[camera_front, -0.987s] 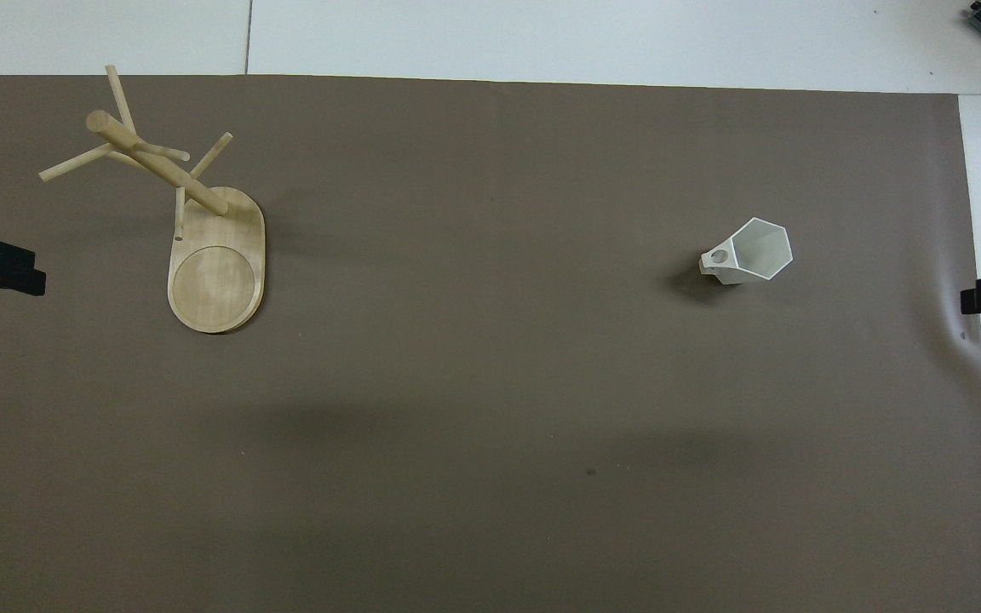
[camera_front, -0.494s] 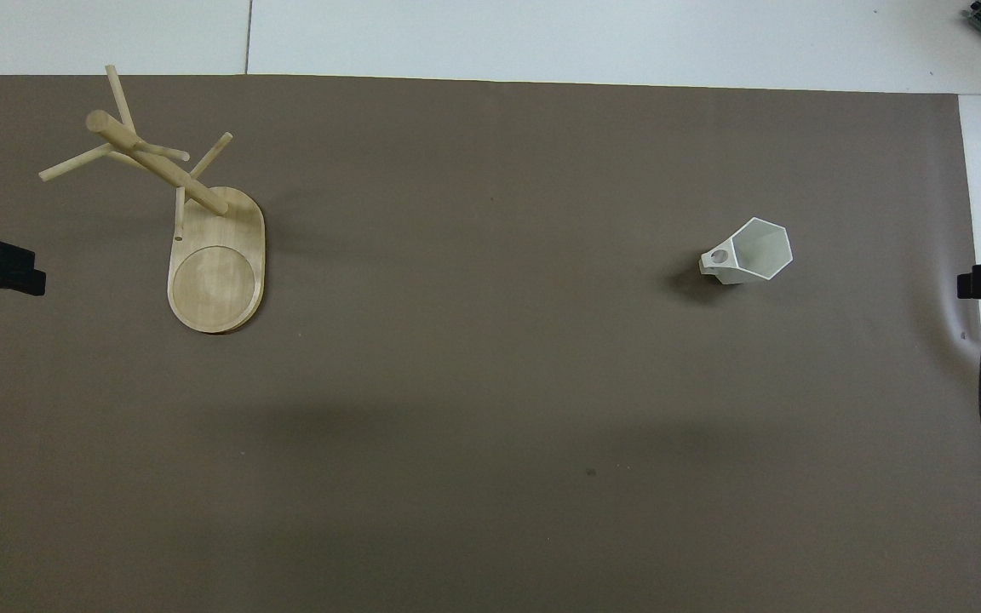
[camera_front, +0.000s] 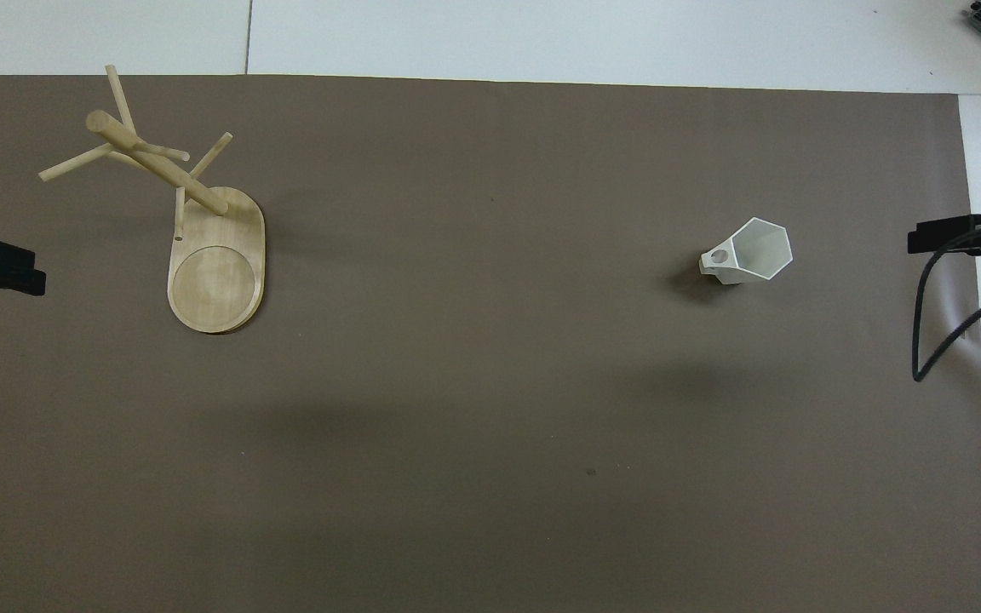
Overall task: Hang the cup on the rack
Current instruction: 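Reach the right gripper toward the white cup's rim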
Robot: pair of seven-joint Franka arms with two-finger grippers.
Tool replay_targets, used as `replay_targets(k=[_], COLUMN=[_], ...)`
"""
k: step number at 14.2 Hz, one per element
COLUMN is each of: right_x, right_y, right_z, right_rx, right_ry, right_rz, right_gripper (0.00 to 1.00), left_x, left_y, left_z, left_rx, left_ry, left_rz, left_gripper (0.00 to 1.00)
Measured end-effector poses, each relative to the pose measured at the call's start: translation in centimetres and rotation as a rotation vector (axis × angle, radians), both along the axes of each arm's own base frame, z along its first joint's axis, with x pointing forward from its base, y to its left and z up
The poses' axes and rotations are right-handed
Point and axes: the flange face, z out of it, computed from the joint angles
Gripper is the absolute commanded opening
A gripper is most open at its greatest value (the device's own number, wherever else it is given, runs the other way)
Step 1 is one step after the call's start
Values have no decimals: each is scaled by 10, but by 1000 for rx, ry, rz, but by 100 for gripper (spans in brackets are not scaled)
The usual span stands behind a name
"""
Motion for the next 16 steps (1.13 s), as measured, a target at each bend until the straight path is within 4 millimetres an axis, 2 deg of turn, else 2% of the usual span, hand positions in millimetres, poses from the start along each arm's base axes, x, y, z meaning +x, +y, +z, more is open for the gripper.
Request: replay_targets(k=[4, 6, 11, 16], right_x=[32, 41, 44, 48], right_y=[7, 11, 13, 15], right_z=[-49, -78, -148, -201], right_rx=[0, 4, 7, 17], right_ry=[-14, -1, 26, 48], right_rz=[15, 16, 20, -23], right_gripper=[100, 100, 100, 100], left_x=[0, 0, 0, 0], left_y=[0, 0, 0, 0], left_z=[0, 0, 0, 0], left_rx=[0, 0, 0, 0], left_ry=[0, 0, 0, 0], left_rz=[0, 0, 0, 0], left_gripper=[100, 100, 100, 100])
